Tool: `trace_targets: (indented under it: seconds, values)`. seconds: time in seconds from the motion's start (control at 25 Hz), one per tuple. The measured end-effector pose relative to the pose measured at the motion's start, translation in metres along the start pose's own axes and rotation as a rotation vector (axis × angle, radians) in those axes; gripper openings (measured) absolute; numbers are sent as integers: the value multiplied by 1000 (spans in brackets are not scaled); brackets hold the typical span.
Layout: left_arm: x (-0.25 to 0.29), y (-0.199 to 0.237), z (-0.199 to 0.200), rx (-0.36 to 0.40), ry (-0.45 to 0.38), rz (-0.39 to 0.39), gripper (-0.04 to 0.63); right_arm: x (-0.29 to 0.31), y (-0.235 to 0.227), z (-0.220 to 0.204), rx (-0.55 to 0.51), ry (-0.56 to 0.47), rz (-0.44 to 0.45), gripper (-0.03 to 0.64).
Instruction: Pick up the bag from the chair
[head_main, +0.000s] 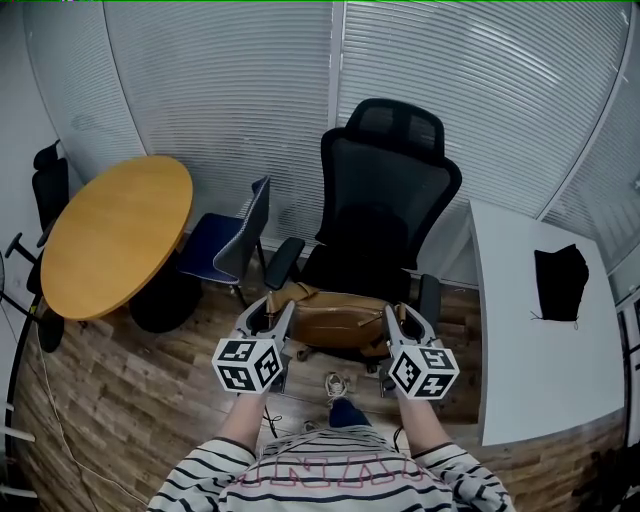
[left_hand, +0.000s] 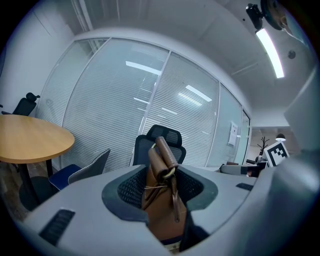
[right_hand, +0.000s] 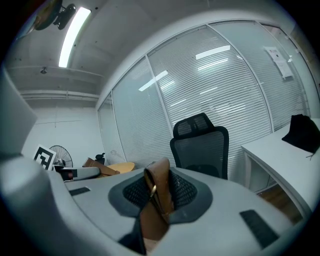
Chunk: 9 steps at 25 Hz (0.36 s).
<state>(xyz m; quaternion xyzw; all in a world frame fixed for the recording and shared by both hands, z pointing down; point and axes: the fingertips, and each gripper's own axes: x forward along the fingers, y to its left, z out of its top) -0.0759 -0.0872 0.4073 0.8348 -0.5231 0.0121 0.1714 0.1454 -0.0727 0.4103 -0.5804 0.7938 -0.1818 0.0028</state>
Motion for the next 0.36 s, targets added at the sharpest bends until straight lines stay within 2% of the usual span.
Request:
trace_targets:
  seconds: [0.36]
  values:
    - [13, 8, -2, -2, 15, 8, 181, 15, -5, -2, 2, 15, -4, 100]
